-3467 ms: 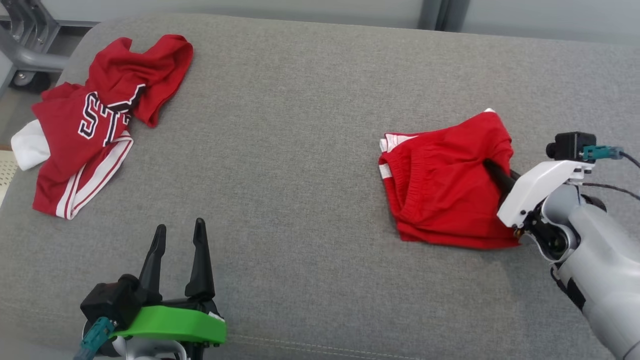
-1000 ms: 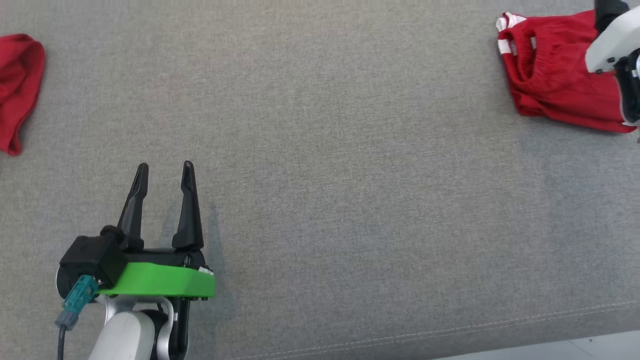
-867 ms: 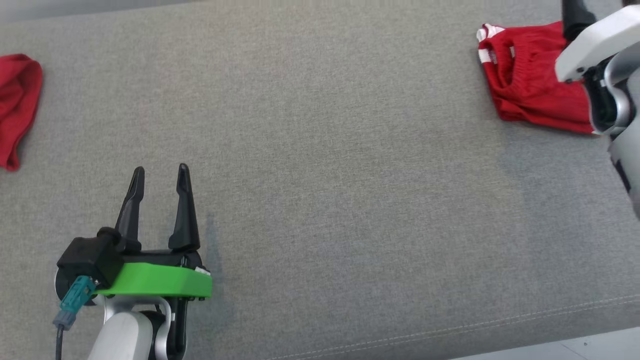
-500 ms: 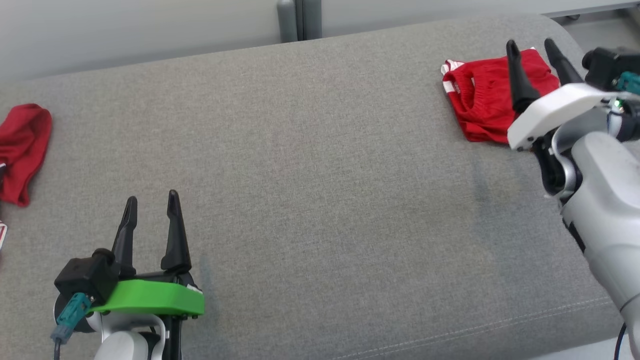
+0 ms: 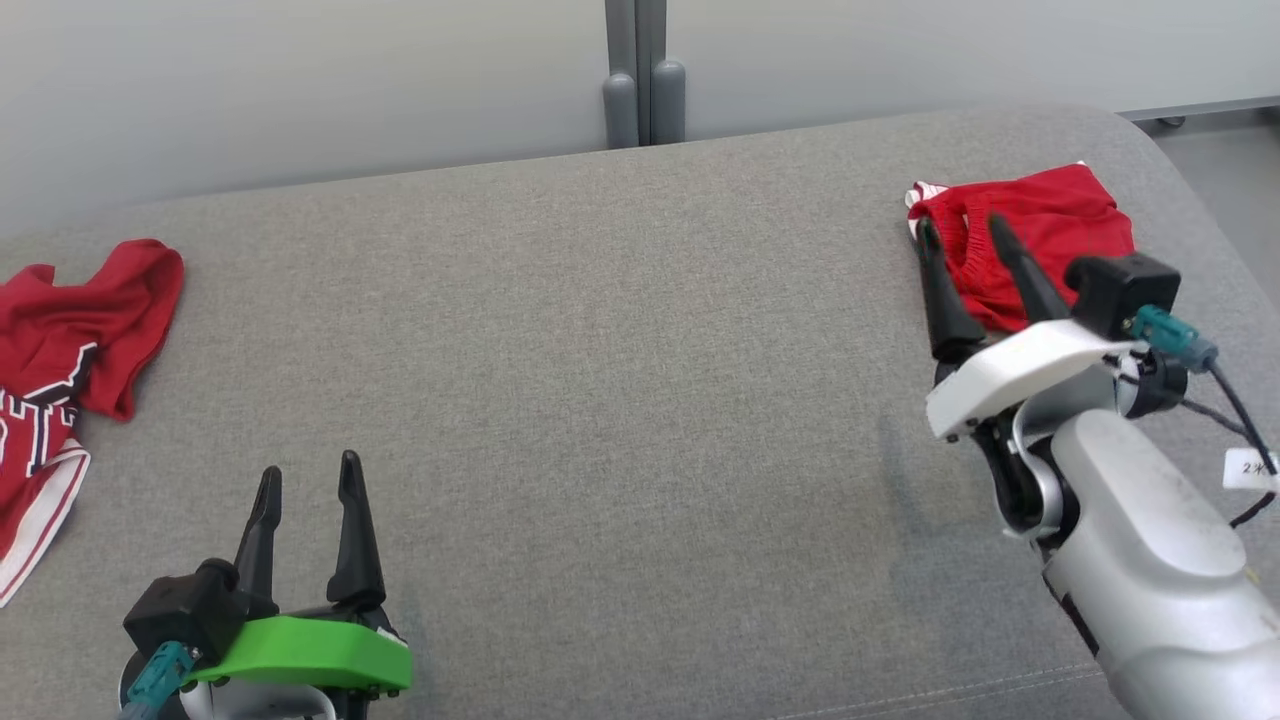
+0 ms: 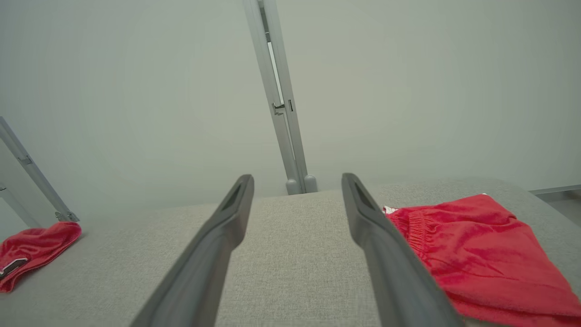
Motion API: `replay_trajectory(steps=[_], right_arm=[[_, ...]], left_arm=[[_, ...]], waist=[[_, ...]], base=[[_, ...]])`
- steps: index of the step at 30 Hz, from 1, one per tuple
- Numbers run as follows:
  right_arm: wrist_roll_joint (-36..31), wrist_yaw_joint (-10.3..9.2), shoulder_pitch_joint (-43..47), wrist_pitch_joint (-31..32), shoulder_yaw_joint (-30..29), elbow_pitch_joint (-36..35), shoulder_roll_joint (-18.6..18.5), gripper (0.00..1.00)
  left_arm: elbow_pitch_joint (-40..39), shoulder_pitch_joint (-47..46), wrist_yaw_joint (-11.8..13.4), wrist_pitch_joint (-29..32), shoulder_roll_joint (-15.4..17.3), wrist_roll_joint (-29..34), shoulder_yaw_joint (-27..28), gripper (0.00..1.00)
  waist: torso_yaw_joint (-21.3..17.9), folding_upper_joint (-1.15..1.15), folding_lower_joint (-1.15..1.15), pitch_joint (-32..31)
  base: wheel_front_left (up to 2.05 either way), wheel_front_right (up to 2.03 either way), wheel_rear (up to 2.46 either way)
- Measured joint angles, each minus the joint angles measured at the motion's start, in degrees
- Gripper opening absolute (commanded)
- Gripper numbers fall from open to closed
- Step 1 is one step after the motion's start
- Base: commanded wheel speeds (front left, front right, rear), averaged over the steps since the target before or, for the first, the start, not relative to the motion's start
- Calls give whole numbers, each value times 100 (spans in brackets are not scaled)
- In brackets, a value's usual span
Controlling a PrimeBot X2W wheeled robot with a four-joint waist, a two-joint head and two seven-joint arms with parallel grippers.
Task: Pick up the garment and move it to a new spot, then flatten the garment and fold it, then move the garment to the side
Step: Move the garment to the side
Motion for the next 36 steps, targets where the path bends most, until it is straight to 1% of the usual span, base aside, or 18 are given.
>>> replay_trajectory(steps=[5, 9, 11, 17, 19, 21, 36], right_arm=[[-198, -56, 511, 0, 13, -296, 165, 100], [-292, -59, 903, 0, 77, -505, 389, 100], [-375, -98, 1067, 0, 100, -599, 437, 100], [-657, -103, 1391, 0, 35, -827, 433, 100], [-764, -144, 1451, 0, -14, -896, 423, 100], [-855, -144, 1517, 0, -54, -966, 422, 100], [-1137, -149, 2024, 0, -229, -1220, 464, 100]], left_arm=[[0, 99, 1, -2, -9, 0, 11, 100], [2, 249, 1, -2, -13, 0, 29, 100], [3, 289, 2, -2, -15, 3, 40, 100], [58, 422, 3, -3, -15, 11, 155, 100], [75, 449, 9, -3, -15, 11, 162, 100], [75, 449, 19, -4, -16, 11, 167, 100], [-42, 461, 19, -20, -21, 163, 194, 100]], waist=[[74, 0, 0, -91], [101, 0, 0, -123], [103, 0, 0, -133], [99, 0, 0, -170], [95, 0, 0, -183], [92, 0, 0, -197], [81, 0, 0, -281]], base=[[0, 0, 0], [0, 0, 0], [0, 0, 0], [0, 0, 0], [0, 0, 0], [0, 0, 0], [0, 0, 0]])
